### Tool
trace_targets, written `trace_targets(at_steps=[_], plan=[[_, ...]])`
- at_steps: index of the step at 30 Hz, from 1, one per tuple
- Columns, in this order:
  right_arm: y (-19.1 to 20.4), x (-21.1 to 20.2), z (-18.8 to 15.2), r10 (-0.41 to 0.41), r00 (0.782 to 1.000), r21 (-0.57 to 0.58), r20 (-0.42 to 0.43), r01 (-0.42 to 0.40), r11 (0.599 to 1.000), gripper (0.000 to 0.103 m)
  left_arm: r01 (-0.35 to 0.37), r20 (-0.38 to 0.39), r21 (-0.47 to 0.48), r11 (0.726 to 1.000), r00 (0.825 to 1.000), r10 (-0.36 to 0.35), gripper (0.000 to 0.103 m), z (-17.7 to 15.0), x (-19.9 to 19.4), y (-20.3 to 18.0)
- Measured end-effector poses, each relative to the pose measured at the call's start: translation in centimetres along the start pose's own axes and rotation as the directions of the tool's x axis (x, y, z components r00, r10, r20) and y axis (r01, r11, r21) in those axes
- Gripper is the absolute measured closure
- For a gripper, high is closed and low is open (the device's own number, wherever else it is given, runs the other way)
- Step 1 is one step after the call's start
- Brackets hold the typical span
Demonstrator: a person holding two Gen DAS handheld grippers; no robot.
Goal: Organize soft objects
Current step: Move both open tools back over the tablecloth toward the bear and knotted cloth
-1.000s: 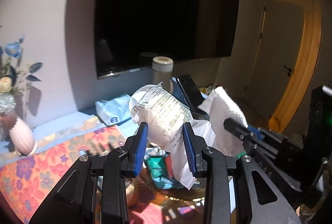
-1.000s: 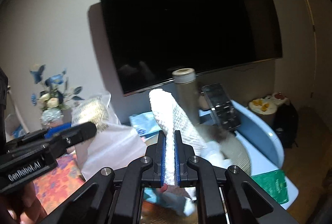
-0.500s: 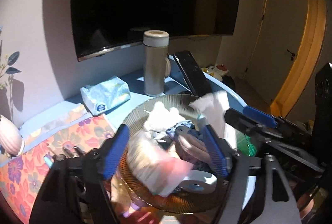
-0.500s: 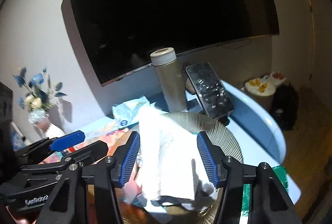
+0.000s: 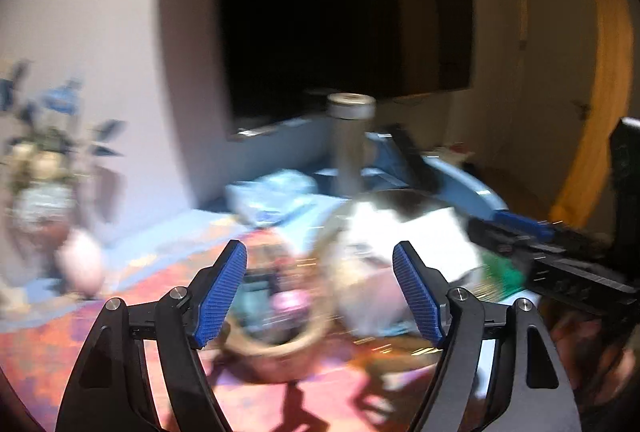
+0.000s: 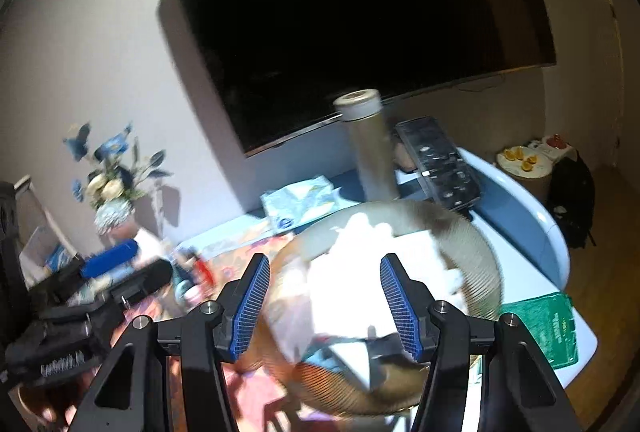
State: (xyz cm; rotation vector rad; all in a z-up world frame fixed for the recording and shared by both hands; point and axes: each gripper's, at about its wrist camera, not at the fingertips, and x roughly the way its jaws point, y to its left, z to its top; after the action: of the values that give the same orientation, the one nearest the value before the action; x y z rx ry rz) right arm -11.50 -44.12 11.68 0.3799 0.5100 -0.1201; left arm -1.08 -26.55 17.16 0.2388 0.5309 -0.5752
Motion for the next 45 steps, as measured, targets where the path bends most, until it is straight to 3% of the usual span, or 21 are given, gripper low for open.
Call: trace_targets(at_steps=[5, 8, 10, 13, 19, 23, 28, 32, 38, 41, 45], plan=[[4.4, -0.2, -1.2, 0.105, 0.994, -0.023, -0.023, -0.106, 0.994, 0.046, -0.157, 0.035, -0.074, 0.985, 0.987, 0.159, 0.028, -1.1, -4.7, 7.2], [7.7, 0.4, -2.4, 0.191, 0.980, -0.026, -0.061, -0.193, 0.981, 0.040, -0.274, 0.048, -0.144, 0.951, 0.958, 0.283, 0.028, -2.5, -7.8, 12.0], [10.2, 1.2, -3.4, 0.228, 0.969, -0.043, -0.097, -0.233, 0.972, 0.034, -0.294, 0.029, -0.194, 0.936, 0.952, 0.305, 0.028, -3.5, -8.7, 14.7], [14.4, 2.8, -5.6, 0.257, 0.952, -0.092, -0.165, -0.275, 0.957, 0.034, -0.321, -0.009, -0.269, 0.908, 0.943, 0.331, 0.028, -5.4, -9.4, 18.7], [20.2, 8.0, -10.0, 0.174, 0.949, -0.120, -0.261, -0.211, 0.970, 0.034, -0.399, -0.120, -0.352, 0.847, 0.916, 0.382, 0.028, -10.3, -7.9, 25.7], [20.5, 11.9, -11.8, 0.079, 0.953, -0.026, -0.294, -0.090, 0.996, 0.034, -0.394, -0.180, -0.406, 0.825, 0.919, 0.350, 0.028, -13.5, -5.1, 30.4], [20.0, 16.1, -13.5, -0.023, 0.946, 0.092, -0.324, 0.056, 0.994, 0.034, -0.342, -0.230, -0.455, 0.822, 0.937, 0.263, 0.028, -15.7, 0.2, 34.5], [20.2, 18.1, -13.9, -0.065, 0.949, 0.153, -0.309, 0.117, 0.981, 0.034, -0.292, -0.227, -0.447, 0.846, 0.951, 0.208, 0.028, -15.7, 4.7, 35.9], [21.7, 20.2, -13.0, -0.125, 0.956, 0.174, -0.266, 0.175, 0.969, 0.034, -0.275, -0.265, -0.420, 0.865, 0.948, 0.173, 0.031, -14.5, 11.1, 37.6], [22.3, 21.1, -12.6, -0.163, 0.954, 0.174, -0.253, 0.210, 0.962, 0.032, -0.257, -0.274, -0.379, 0.889, 0.949, 0.157, 0.033, -14.0, 13.0, 37.7], [22.7, 22.2, -12.1, -0.190, 0.950, 0.189, -0.247, 0.240, 0.952, 0.019, -0.223, -0.299, -0.354, 0.908, 0.947, 0.117, 0.040, -13.5, 15.1, 38.0]])
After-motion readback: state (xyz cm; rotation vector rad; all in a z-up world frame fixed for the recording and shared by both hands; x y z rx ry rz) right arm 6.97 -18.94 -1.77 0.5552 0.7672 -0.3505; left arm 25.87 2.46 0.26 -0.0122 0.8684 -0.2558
